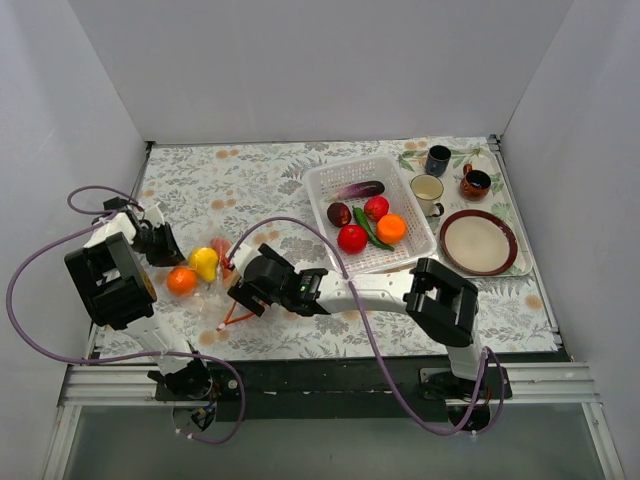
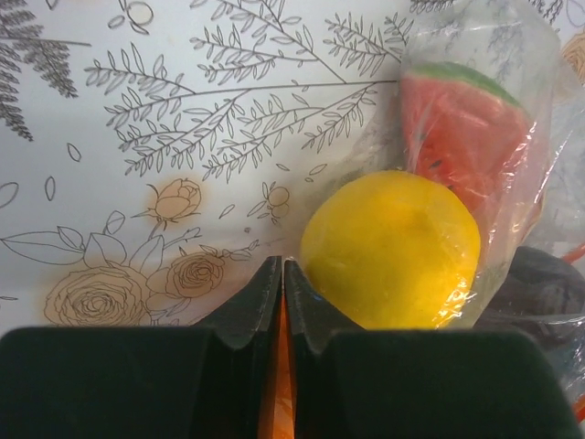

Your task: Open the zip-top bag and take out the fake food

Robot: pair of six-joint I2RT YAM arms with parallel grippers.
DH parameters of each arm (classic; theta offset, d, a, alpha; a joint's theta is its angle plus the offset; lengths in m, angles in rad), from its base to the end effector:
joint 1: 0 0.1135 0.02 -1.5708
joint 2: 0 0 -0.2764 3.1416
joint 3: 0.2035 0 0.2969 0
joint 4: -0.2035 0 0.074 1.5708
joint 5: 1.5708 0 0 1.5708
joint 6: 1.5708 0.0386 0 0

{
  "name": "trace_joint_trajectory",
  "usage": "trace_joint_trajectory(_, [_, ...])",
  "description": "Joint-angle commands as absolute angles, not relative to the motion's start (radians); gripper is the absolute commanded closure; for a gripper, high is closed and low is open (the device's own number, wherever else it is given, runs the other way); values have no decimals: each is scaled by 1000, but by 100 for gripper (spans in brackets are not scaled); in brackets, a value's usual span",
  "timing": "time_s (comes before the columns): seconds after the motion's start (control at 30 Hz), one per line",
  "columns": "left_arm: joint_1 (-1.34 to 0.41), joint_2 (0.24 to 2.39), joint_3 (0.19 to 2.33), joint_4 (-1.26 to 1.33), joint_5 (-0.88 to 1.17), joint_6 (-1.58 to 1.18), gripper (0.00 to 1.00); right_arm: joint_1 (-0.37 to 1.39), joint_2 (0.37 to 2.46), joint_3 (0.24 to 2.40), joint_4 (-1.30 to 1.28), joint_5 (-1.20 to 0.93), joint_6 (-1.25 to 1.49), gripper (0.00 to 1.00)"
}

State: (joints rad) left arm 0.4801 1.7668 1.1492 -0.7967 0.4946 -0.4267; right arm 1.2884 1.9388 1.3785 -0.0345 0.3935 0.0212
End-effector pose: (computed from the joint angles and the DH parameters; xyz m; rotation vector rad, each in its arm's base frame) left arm 0.3300 0.1512 0.1585 -1.2133 2.6206 -0.7226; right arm 0.1503 0.4650 0.2063 -1.0758 1.8438 0.3506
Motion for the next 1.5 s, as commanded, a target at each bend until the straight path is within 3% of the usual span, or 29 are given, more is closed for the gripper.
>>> trace_joint_trajectory(0.0, [477, 1703, 1120, -830, 520, -396, 94, 1282, 2021, 1430, 40, 410, 3, 1])
trace_joint_trajectory(0.27, [472, 1700, 1097, -857, 564, -400, 92, 1281, 2100, 1471, 9, 374, 12, 1])
trace_joint_trajectory(0.4, [453, 1686, 1104, -905, 601, -399, 82, 1278, 2123, 1491, 2, 370, 23, 1])
trace_joint_trajectory(0.57, [442, 1663, 1153, -954, 627, -399, 78, 1276, 2109, 1496, 2, 377, 31, 1])
trace_joint_trajectory(0.6, [442, 1660, 1161, -963, 644, -400, 80, 1276, 2105, 1496, 2, 377, 31, 1])
trace_joint_trajectory(0.63, [442, 1660, 1170, -983, 656, -397, 96, 1276, 2102, 1496, 2, 382, 29, 2])
trace_joint_trajectory(0.67, [442, 1657, 1178, -991, 660, -399, 100, 1276, 2097, 1499, 2, 387, 28, 2])
trace_joint_trajectory(0.83, [436, 1629, 1221, -1008, 673, -406, 100, 1276, 2069, 1470, 6, 374, 28, 2])
trace_joint_trajectory(1.0, [436, 1625, 1330, -1075, 689, -400, 100, 1276, 2030, 1421, 12, 374, 21, 26])
trace_joint_trajectory(1.13, [436, 1614, 1350, -1091, 675, -382, 100, 1275, 2016, 1390, 21, 385, 25, 32])
trace_joint_trajectory(1.23, [437, 1612, 1304, -1043, 608, -365, 84, 1275, 2013, 1379, 23, 390, 29, 34])
trace_joint_trajectory(1.47, [439, 1670, 1227, -939, 558, -373, 77, 1275, 2000, 1348, 28, 385, 37, 35])
